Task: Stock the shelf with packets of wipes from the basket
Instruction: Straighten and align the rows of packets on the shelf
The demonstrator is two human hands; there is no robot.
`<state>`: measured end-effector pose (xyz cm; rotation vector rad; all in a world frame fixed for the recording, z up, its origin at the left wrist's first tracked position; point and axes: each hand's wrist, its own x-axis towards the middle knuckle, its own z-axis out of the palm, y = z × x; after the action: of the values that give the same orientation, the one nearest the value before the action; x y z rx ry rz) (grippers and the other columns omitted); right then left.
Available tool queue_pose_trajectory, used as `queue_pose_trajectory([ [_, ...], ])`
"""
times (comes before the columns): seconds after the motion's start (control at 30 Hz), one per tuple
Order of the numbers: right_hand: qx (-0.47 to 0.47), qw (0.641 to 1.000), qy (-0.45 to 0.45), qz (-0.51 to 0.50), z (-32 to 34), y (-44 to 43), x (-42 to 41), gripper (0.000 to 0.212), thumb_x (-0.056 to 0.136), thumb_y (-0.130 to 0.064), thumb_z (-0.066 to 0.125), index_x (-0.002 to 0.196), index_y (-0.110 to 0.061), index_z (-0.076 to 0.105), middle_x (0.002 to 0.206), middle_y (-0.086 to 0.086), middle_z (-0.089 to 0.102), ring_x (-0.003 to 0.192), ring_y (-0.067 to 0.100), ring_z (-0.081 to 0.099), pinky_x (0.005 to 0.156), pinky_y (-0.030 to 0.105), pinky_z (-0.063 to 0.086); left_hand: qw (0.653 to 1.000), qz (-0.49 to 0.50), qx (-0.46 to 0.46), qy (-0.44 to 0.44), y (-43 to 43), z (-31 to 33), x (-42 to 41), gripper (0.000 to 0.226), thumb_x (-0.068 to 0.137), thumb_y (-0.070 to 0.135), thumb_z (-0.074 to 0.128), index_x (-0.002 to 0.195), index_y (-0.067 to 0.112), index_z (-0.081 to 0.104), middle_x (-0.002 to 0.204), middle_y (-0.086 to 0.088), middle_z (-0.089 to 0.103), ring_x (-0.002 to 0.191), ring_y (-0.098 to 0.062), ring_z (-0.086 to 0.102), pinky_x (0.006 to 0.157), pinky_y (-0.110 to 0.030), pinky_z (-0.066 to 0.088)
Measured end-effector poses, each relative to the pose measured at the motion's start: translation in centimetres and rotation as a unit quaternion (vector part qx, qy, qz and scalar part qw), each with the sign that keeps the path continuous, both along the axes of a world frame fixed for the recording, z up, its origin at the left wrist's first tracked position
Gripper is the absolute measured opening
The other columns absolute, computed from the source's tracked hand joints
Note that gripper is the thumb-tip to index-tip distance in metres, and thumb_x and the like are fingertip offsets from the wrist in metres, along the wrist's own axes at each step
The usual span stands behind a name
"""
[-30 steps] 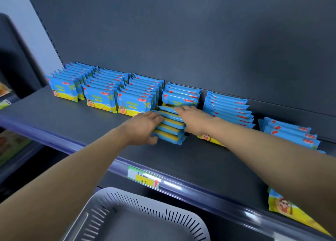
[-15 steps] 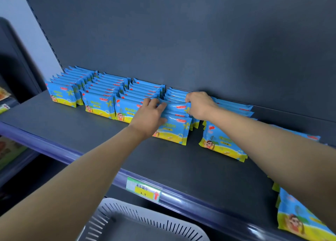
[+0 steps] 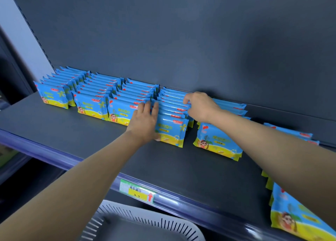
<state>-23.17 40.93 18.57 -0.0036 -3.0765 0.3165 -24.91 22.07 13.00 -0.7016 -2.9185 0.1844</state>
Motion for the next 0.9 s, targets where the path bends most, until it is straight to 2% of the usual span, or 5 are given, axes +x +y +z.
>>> queue_pose_trajectory([
  [0.27,-0.039,0.999,-0.025,-0.009,0.2,1.8,-0.2,0.043,0.082,0.010,0.047,0.117,-0.011,0.062,0.125,0.012,0.056,0.113,0.028,0.055,0.093,0.038,0.049,0.999,0.007,0.024,0.042,1.7,-0.2,-0.4,0.091,0.080,0.049,0.062,0.142,0.001,0.015,0.130,-0.016,0.034,0.118,-0.030,0.031,0.103,-0.035,0.033],
  [0.53,-0.131,0.989,0.023,-0.059,0.8,2.7,0.7,0.018,0.084,0.003,0.057,0.098,0.001,0.069,0.104,0.013,0.068,0.099,0.028,0.062,0.088,0.039,0.051,0.983,0.037,0.169,-0.065,1.7,1.2,-0.6,0.097,0.074,0.051,0.069,0.144,0.004,0.022,0.140,-0.015,0.031,0.125,-0.033,0.023,0.108,-0.036,0.020],
  [0.6,-0.113,0.992,-0.009,-0.054,0.7,2.1,0.7,0.018,0.086,-0.004,0.058,0.099,0.005,0.068,0.106,0.017,0.067,0.102,0.031,0.061,0.088,0.039,0.051,0.978,0.039,0.189,-0.085,2.0,1.4,-0.5,0.098,0.073,0.048,0.072,0.144,0.004,0.022,0.141,-0.014,0.033,0.126,-0.033,0.024,0.108,-0.036,0.022],
  [0.7,-0.102,0.992,-0.040,-0.056,0.1,1.2,0.5,0.024,0.085,0.006,0.049,0.102,0.010,0.065,0.112,0.024,0.065,0.109,0.034,0.059,0.087,0.043,0.051,0.963,0.036,0.231,-0.133,1.9,1.4,-0.6,0.099,0.073,0.038,0.075,0.146,0.005,0.017,0.146,-0.013,0.028,0.132,-0.032,0.025,0.109,-0.038,0.026],
  [0.9,-0.137,0.987,-0.020,-0.080,-0.1,0.9,0.5,0.027,0.079,0.012,0.047,0.099,0.009,0.066,0.112,0.026,0.063,0.110,0.034,0.058,0.082,0.050,0.053,0.913,0.063,0.359,-0.181,1.4,1.4,-0.8,0.103,0.068,0.017,0.081,0.146,0.007,0.014,0.142,-0.012,0.037,0.127,-0.028,0.041,0.103,-0.034,0.038],
])
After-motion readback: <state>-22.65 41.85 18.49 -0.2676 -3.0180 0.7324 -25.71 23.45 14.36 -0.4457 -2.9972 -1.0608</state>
